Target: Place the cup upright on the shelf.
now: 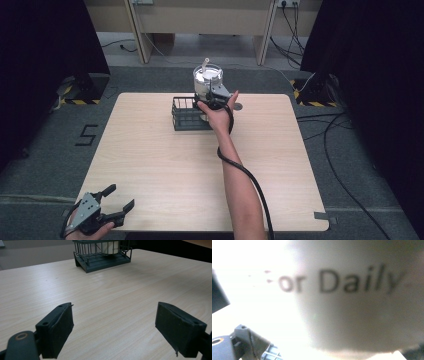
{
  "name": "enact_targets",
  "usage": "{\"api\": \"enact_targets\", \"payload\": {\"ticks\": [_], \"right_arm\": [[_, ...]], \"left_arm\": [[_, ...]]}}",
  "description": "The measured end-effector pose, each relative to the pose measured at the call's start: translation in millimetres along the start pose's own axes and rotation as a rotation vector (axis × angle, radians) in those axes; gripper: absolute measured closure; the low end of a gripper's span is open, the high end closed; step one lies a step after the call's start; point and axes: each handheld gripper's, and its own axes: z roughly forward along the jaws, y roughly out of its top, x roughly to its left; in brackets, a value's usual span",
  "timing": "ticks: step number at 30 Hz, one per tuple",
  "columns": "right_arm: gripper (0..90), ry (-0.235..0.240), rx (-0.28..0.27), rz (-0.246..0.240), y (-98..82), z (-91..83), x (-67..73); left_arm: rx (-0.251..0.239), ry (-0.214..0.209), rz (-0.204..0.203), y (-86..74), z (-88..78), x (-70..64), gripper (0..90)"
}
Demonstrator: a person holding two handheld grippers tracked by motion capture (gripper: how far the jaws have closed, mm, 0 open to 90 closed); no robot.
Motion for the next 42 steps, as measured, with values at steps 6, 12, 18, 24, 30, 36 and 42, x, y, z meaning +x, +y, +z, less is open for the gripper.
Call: {"api": "enact_targets", "payload": {"ticks": [6,12,18,24,30,36,42], "right_arm": [[5.9,-0.013,-0.004,-0.002,-2.2,-9.2,0.6],[5.6,-0.003,-0.008,-0.009,-4.9,-22.5,1.1],[5.9,0.020,-0.004,-0.019,-6.4,-38.6,3.2],[8.2,0.043,0.017,-0.025,-8.9,-50.7,2.9],[9.4,0.055,0.026,-0.034,-12.4,-62.9,3.0],[9.6,0.065,0.022,-0.023,-19.5,-78.4,2.6],[10.0,0.072,0.017,-0.001,-24.8,-95.7,-1.6]], "left_arm": [[-0.002,-0.001,0.003,0.1,0.1,-0.4,14.3],[-0.001,-0.002,0.008,0.4,-0.1,-1.1,14.3],[0.002,-0.002,0.010,0.4,0.4,-1.8,14.3],[0.004,0.003,0.012,0.3,0.4,-1.5,14.3],[0.004,0.004,0.013,0.3,0.5,-2.0,14.3],[0.004,0.007,0.016,0.3,-0.2,-2.2,14.2],[0.008,0.007,0.019,0.3,0.1,-2.7,14.3]]}}
